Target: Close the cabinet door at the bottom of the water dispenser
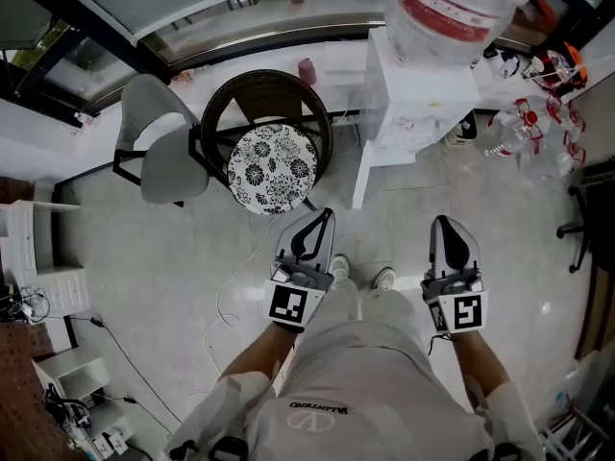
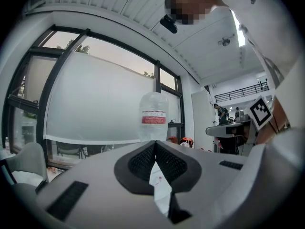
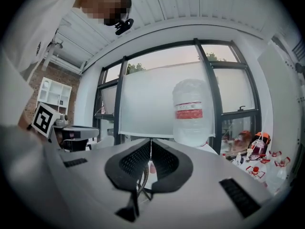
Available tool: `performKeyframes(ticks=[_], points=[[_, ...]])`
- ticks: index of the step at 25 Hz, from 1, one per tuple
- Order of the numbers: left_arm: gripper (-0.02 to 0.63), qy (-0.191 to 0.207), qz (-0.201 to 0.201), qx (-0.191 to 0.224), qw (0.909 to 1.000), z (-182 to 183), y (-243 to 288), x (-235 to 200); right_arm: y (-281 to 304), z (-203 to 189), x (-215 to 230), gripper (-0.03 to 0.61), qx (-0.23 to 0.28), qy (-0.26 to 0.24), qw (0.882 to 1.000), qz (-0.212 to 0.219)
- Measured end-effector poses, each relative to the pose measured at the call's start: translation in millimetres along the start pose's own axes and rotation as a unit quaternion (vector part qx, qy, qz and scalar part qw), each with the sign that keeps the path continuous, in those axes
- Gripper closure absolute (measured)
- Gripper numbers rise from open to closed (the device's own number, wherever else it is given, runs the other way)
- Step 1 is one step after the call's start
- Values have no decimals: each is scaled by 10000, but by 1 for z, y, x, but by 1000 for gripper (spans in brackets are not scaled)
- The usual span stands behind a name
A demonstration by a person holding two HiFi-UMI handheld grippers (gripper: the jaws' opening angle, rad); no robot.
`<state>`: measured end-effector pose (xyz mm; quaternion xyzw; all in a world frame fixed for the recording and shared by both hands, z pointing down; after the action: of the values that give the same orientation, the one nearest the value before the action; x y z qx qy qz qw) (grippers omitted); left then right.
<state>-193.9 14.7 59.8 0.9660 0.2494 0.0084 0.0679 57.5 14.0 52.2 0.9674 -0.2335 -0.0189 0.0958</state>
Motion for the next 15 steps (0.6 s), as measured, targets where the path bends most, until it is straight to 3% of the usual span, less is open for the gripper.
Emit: performKeyframes(ticks=[5,9,15], points=[[609,69,171,-80,9998,-56,18,7,19,-61,-2,560,15,-202,9997,151],[609,225,152,-262,9993,-150,42,11,47,-148,-6,560,238,-400,9972,582],[609,788,32,-133,9968,-287,68,25,83,-293,-6,560,143,-118,9960,879]])
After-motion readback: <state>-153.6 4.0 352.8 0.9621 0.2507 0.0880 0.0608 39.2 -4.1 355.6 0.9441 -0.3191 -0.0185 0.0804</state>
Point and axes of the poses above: the fingertips, and each gripper's own axes: y forward along the fingers, x to its right, z out of its top, the point moved 7 cm from there along -y, backward along the fingers, and after that the axes turned 8 degrees about -x, right-handed, at the moved point
